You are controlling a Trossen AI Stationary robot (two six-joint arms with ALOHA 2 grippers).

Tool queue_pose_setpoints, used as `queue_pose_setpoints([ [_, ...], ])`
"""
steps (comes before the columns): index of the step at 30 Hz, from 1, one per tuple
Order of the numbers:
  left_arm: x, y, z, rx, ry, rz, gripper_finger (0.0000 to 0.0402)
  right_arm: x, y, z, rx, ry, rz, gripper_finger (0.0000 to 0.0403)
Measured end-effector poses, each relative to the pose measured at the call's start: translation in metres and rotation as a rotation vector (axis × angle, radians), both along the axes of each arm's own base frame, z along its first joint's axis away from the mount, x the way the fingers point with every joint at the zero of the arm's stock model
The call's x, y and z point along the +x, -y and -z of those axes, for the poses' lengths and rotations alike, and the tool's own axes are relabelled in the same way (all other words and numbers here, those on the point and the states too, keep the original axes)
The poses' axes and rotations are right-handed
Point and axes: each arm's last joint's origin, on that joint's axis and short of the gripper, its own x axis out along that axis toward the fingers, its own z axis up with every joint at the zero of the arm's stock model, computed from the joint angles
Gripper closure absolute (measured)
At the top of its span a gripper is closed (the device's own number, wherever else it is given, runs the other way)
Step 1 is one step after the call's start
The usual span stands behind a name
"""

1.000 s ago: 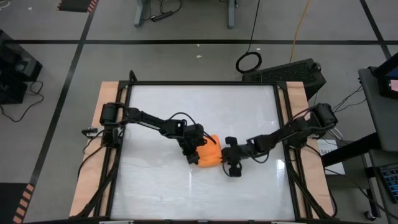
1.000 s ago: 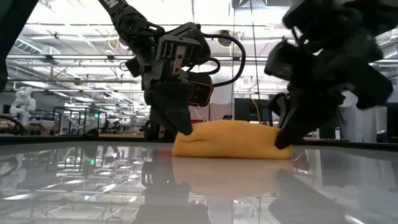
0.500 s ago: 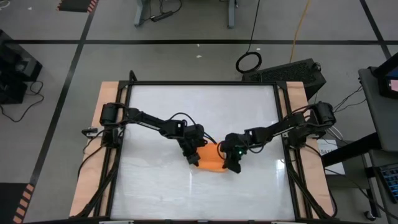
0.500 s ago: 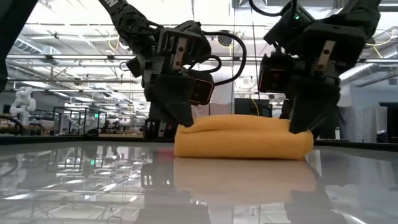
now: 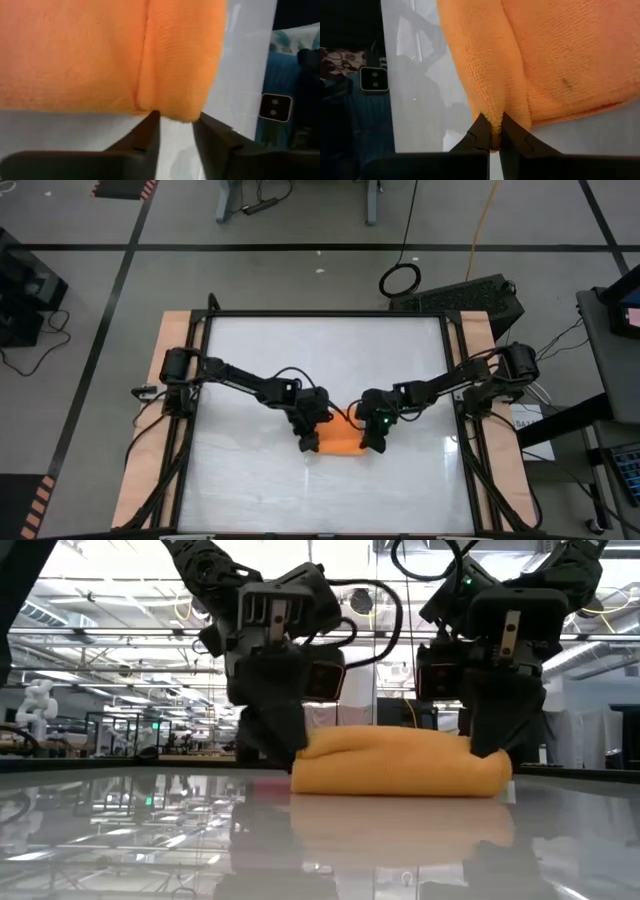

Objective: Roll towel
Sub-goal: Roll the towel

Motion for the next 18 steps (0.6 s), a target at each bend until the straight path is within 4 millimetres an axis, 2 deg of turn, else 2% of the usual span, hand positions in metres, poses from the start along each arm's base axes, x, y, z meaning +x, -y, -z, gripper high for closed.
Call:
queue_pose_setpoints([
  [4, 0.006, -0.003, -0.007, 0.018, 0.061, 0.019, 0.0231, -0.002, 0.002, 0.001, 0.017, -0.028, 0.001, 0.0398],
  [7, 0.009, -0.005, -0.016, 0.016, 0.095, 0.027, 0.0204, -0.002, 0.002, 0.002, 0.020, -0.039, 0.008, 0.0398],
  [12, 0.007, -0.007, -0.038, 0.044, 0.153, 0.072, 0.0192, -0.002, 0.005, 0.002, 0.027, -0.058, 0.026, 0.0397],
  [15, 0.002, -0.007, -0.050, 0.140, 0.158, 0.109, 0.0191, -0.003, 0.008, 0.002, 0.036, -0.069, 0.044, 0.0397],
  [18, -0.004, 0.005, -0.061, 0.277, 0.227, 0.213, 0.0191, -0.003, 0.011, 0.002, 0.052, -0.077, 0.050, 0.0396],
])
